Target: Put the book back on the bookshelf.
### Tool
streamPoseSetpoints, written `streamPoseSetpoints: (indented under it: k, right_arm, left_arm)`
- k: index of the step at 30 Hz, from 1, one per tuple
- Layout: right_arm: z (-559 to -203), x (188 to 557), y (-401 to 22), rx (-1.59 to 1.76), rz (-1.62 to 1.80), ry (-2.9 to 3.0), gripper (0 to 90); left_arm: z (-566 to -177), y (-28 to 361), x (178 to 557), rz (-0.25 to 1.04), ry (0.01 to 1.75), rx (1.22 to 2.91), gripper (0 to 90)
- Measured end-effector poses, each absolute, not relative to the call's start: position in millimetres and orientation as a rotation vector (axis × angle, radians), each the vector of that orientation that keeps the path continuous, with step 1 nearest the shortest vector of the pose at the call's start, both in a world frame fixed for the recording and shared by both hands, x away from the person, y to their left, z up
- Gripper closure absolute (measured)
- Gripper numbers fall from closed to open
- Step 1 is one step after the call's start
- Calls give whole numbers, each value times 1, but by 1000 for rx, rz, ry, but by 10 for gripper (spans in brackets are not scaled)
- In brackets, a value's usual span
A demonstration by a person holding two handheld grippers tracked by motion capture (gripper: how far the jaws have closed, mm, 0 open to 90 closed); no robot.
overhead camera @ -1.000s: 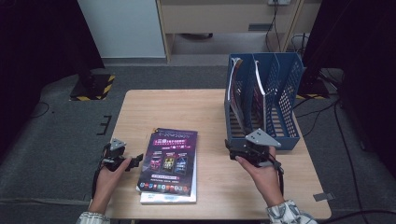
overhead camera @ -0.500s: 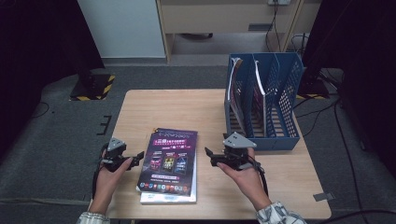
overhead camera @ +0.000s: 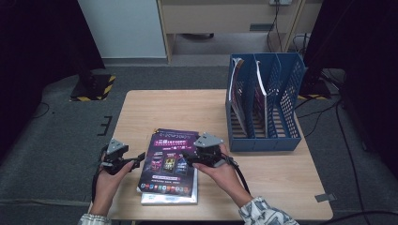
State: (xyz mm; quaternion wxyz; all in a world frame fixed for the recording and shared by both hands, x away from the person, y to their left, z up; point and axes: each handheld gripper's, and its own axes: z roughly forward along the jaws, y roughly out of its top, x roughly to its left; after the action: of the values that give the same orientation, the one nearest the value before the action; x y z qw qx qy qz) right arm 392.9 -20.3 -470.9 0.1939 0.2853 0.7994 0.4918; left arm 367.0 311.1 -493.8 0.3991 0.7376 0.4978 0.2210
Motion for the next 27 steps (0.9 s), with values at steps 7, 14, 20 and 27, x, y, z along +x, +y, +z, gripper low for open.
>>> streamPoseSetpoints:
  k: [7,14,20,27]
  right_arm:
    - [-480,413,-7,890,1406,2271,226]
    - [-489,404,-12,909,1370,2303,204]
    - [-493,400,-21,934,1395,2314,203]
    - [-496,401,-25,927,1391,2348,138]
  left_arm:
    - [-495,302,367,559,1221,1901,205]
    - [-492,295,366,538,1194,1918,250]
    - [-492,291,365,549,1190,1936,289]
    - [-496,289,366,540,1179,1946,346]
